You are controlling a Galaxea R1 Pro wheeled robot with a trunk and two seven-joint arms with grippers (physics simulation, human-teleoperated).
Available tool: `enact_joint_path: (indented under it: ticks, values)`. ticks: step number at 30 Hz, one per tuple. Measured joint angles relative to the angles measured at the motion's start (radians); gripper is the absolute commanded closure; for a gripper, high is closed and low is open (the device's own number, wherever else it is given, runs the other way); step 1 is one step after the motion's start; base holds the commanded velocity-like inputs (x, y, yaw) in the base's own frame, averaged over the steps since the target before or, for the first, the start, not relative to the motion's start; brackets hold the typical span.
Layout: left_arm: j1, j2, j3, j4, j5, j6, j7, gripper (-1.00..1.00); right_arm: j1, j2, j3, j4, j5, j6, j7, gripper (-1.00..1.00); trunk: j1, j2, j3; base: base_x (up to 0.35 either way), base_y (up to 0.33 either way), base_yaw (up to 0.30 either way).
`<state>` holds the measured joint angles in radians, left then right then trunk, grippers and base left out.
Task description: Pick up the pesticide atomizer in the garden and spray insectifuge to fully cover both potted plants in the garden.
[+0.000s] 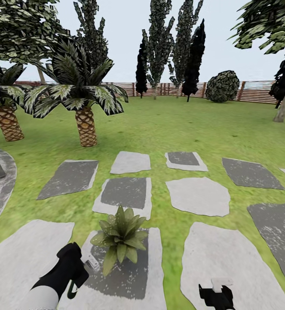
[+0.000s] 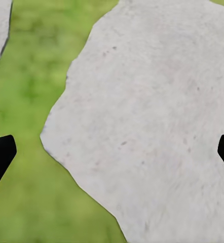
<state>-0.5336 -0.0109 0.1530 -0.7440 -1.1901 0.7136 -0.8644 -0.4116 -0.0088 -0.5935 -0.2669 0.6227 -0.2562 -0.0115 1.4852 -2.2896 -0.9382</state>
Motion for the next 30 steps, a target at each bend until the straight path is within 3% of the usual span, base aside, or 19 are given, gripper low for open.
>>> enact_joint_path:
  ticks: [2,4,7,9,16,30]
  values:
    - [-0.002,0.002,-0.003,-0.004,-0.016,-0.001,-0.028,1.00,0.000,0.000,0.000,0.000,0.000,0.000,0.000,-1.00,0.000,0.000,0.000,0.000,0.000,0.002]
    - [-0.002,0.001,-0.014,-0.004,-0.065,-0.001,-0.061,1.00,0.000,-0.001,0.000,0.000,0.002,0.000,0.000,-1.00,0.000,0.000,0.000,0.000,0.000,0.001]
    - [-0.004,-0.002,-0.023,-0.014,-0.160,-0.004,-0.171,1.00,0.000,-0.001,0.000,0.000,0.003,0.000,0.000,-1.00,0.000,0.000,0.000,0.000,0.000,0.000]
    - [-0.007,-0.002,-0.024,-0.027,-0.177,-0.007,-0.206,1.00,0.000,-0.001,0.000,0.000,0.003,0.000,0.000,-1.00,0.000,0.000,0.000,0.000,0.000,0.000]
    - [-0.010,0.001,-0.024,-0.039,-0.190,-0.007,-0.231,1.00,0.000,-0.001,0.000,-0.001,0.002,0.000,0.000,-1.00,0.000,0.000,0.000,0.000,0.000,0.022]
    - [-0.008,-0.002,-0.022,-0.039,-0.188,-0.004,-0.226,1.00,0.000,-0.001,0.001,-0.001,0.002,0.001,0.000,-1.00,0.000,0.000,0.000,0.083,-0.078,0.259]
